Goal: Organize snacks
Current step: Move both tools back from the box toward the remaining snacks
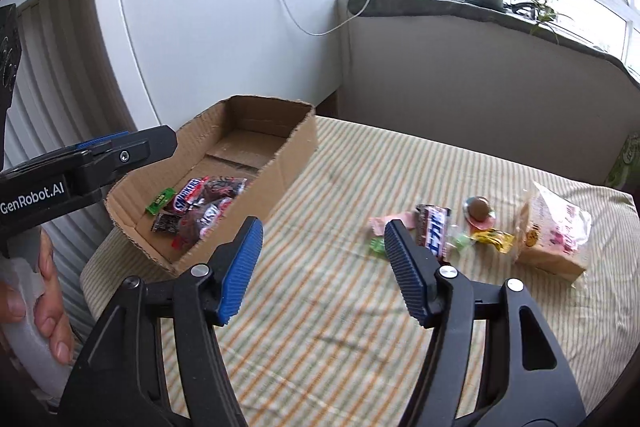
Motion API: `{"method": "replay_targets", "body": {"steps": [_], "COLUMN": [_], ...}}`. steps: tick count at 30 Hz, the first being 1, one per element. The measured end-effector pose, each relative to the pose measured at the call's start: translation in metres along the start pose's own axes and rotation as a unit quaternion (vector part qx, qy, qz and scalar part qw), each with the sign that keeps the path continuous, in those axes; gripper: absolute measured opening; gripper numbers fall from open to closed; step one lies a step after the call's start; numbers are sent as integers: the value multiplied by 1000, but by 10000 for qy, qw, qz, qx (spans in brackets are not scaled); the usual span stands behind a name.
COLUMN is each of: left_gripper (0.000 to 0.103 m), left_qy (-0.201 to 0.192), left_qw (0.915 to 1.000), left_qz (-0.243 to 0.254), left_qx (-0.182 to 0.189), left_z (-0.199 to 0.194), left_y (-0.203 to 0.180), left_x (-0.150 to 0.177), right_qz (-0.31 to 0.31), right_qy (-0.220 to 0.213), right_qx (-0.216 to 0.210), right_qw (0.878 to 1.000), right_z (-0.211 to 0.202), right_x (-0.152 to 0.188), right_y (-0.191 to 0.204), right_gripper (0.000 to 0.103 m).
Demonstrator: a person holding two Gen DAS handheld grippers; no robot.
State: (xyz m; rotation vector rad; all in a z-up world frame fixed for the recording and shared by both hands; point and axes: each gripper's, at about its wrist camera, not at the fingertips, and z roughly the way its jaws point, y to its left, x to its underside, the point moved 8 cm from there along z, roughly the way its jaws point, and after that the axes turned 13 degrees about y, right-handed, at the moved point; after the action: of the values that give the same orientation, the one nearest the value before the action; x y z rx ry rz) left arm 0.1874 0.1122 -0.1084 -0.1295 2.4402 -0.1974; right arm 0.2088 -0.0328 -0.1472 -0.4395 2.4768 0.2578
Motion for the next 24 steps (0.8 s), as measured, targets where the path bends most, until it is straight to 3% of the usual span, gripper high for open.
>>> {"method": "replay_targets", "body": {"steps": [6,11,24], "left_gripper": [70,70,70], "left_qy": [212,358,495], "left_qw": [9983,9955,9942], "left_qz": [485,784,814], "left_qx": [252,406,493], "left_z": [21,31,40], "left_y": [-67,-106,-118], "left_x": [2,9,14], "right_qz": [568,766,753], "right_qy": [5,13,68], "right_qx": [280,360,381], "right_qw": [9980,9964,9964], "right_z": [-17,-24,-20], "right_x": [27,38,41], "right_y": [-72,-98,-102], "right_gripper": [68,68,68]}}
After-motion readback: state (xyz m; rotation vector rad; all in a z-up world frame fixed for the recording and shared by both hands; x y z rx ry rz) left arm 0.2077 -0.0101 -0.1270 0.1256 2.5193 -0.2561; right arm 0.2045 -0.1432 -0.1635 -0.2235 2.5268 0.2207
